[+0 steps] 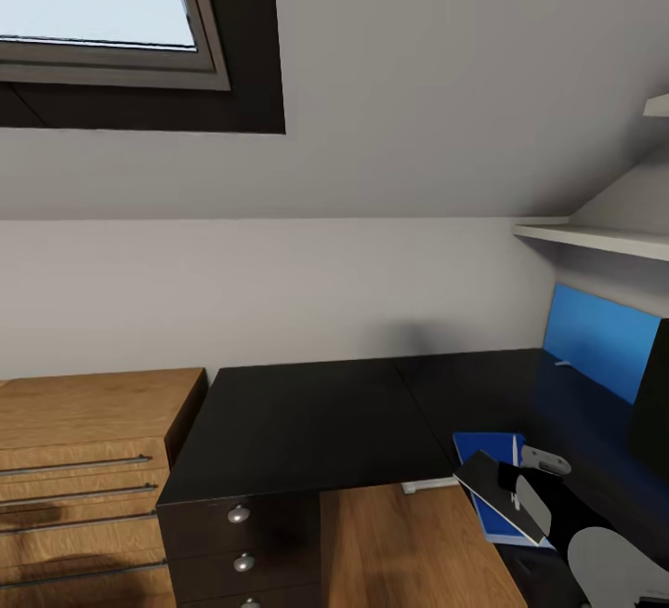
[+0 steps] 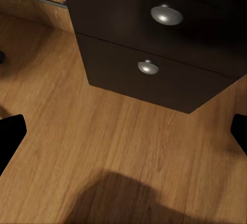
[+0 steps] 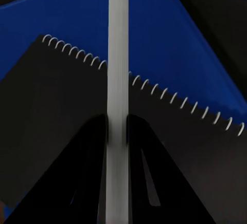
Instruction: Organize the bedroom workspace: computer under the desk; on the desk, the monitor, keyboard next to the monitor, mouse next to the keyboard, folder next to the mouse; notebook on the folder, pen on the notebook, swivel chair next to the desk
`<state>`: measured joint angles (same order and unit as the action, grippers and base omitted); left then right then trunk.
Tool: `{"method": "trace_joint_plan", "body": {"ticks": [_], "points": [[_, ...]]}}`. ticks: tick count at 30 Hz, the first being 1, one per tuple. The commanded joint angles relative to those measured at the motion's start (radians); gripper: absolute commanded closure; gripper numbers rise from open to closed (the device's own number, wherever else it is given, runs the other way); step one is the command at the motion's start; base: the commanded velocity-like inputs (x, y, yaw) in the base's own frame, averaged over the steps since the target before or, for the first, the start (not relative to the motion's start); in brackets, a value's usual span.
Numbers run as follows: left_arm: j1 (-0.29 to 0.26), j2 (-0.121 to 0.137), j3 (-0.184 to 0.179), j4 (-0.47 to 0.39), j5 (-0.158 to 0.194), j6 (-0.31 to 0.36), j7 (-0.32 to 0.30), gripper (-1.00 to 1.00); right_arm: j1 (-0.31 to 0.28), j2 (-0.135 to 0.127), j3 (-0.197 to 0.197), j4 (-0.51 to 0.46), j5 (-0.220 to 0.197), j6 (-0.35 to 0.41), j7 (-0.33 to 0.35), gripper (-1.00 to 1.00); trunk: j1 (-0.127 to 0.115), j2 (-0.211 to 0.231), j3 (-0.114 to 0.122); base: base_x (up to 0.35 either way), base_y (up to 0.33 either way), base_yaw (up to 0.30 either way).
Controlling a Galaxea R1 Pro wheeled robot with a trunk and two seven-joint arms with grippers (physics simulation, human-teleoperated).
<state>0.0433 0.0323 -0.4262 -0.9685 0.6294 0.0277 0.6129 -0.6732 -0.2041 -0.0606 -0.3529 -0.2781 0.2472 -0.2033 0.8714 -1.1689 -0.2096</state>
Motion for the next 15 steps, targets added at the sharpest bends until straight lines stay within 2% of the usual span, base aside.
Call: {"method": "trace_joint_plan", "body": {"ticks": [1, 10, 11, 15], "points": [[0.000, 0.001, -0.003, -0.002, 0.005, 0.003, 0.007, -1.00, 0.000, 0.000, -0.001, -0.003, -0.009, 0.005, -0.004, 1.00, 0.004, -0.008, -0.004, 0.000, 0.000, 0.000], [0.000, 0.000, -0.003, -0.001, 0.006, 0.003, 0.007, -1.00, 0.000, 0.000, -0.001, -0.003, -0.008, 0.004, -0.004, 1.00, 0.039, -0.071, -0.033, 0.000, 0.000, 0.000], [0.000, 0.000, -0.004, -0.001, 0.006, 0.003, 0.007, -1.00, 0.000, 0.001, 0.000, -0.004, -0.007, 0.004, -0.004, -1.00, 0.039, -0.071, -0.033, 0.000, 0.000, 0.000], [0.000, 0.000, -0.003, 0.000, 0.006, 0.003, 0.008, -1.00, 0.000, 0.001, 0.001, -0.007, -0.007, 0.004, -0.004, -1.00, 0.039, -0.071, -0.033, 0.000, 0.000, 0.000]]}}
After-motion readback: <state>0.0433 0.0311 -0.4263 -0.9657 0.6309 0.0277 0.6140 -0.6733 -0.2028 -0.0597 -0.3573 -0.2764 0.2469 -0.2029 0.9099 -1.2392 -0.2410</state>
